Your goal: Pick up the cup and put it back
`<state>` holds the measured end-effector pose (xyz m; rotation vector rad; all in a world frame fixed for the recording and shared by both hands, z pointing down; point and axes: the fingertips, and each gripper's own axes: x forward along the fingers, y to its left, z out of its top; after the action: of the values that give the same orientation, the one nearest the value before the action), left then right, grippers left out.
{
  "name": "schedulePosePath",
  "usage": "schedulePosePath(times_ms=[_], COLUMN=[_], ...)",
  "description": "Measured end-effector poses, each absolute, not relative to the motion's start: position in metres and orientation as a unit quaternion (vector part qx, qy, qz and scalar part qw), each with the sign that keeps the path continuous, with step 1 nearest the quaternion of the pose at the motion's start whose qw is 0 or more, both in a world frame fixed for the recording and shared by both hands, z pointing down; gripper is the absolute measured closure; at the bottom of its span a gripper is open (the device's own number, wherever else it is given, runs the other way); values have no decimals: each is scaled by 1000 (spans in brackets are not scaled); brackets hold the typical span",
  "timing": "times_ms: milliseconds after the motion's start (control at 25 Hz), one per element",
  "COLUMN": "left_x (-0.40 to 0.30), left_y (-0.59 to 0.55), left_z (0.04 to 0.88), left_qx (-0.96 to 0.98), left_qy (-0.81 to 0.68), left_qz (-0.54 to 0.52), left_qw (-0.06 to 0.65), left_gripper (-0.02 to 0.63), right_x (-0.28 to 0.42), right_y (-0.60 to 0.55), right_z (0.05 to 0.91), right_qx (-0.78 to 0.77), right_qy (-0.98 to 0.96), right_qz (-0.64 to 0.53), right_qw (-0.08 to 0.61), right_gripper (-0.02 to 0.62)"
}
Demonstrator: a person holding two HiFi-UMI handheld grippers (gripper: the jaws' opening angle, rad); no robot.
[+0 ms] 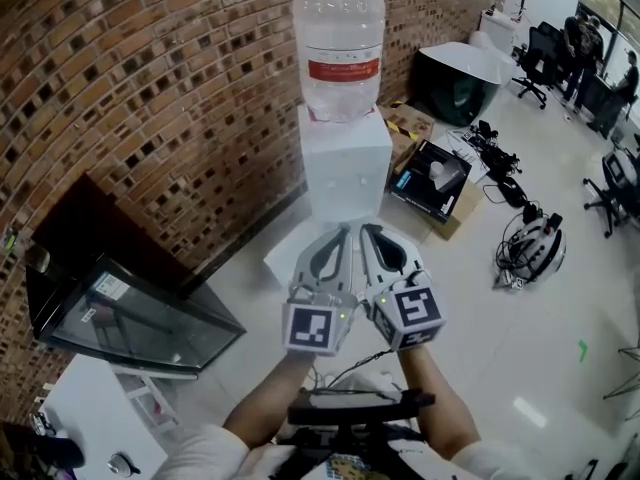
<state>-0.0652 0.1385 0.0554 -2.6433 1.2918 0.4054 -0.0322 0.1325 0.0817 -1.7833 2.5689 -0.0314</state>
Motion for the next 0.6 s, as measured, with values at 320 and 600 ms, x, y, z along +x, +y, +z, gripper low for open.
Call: schedulePosePath(times_ms=[320, 600], left_x=[-68, -69], left_y=[147, 146], left_z=[51, 48], left_qx=[-885, -882], left_qy=[435, 439], left_qz=[140, 141], left_qw=[93, 97], left_gripper=[615, 615], right_x=[-35, -36], right_y=[139, 141], right_z=[76, 71], right_qx=[-571, -573], right_qy=[821, 819], right_qz=[-1, 8], right_qw=[13, -2], right_gripper=[592, 594])
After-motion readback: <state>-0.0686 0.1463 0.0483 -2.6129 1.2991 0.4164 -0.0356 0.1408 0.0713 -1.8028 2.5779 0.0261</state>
